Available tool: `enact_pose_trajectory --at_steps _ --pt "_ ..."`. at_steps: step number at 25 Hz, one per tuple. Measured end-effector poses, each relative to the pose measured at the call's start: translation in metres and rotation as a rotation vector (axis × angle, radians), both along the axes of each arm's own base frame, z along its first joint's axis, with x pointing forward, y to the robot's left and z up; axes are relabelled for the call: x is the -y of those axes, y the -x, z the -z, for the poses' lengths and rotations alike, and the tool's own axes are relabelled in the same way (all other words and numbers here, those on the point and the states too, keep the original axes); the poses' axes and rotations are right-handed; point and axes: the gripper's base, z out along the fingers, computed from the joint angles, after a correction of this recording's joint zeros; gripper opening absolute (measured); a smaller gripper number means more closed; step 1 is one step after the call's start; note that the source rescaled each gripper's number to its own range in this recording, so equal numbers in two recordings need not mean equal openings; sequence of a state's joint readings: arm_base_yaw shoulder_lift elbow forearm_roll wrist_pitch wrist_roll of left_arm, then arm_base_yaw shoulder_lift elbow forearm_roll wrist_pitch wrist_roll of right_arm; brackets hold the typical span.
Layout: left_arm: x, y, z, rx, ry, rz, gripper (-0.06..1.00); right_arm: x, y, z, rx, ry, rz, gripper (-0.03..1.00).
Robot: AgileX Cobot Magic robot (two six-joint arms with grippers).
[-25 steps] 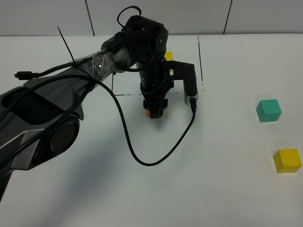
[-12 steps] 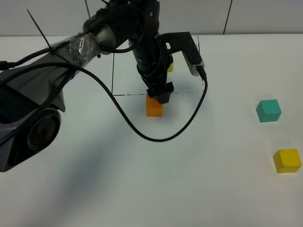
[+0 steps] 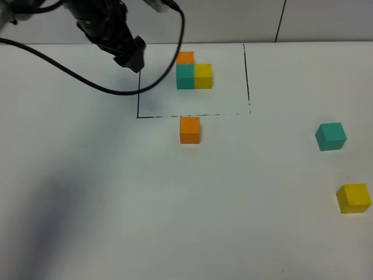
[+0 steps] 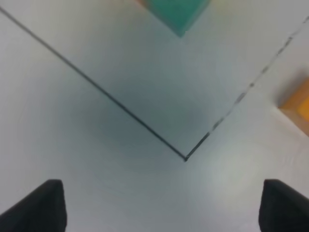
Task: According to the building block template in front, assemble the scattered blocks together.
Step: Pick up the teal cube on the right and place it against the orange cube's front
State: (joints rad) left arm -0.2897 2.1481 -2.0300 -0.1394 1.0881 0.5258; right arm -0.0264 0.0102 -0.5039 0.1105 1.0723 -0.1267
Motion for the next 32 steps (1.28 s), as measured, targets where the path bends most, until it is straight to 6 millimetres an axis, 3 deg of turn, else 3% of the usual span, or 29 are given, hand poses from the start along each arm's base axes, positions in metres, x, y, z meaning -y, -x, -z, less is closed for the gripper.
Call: enact_pose_trajectory --at_steps 6,11,22,32 --pt "-0.076 0.028 -0.008 0.062 0.018 -0.19 1.0 0.0 0.0 0.0 0.0 0.0 0.0 0.0" --pt "-0.108 0.067 -0.03 0.058 0.037 -0.323 1.0 0.0 0.0 0.0 0.0 0.001 0.0 0.0" --pt "-0.128 0.168 -0.06 0.12 -0.008 -0.486 1.0 0.0 0.0 0.0 0.0 0.001 0.0 0.0" --pt "-0.133 0.244 -0.059 0.174 0.048 -0.563 1.0 0.0 0.0 0.0 0.0 0.0 0.0 0.0"
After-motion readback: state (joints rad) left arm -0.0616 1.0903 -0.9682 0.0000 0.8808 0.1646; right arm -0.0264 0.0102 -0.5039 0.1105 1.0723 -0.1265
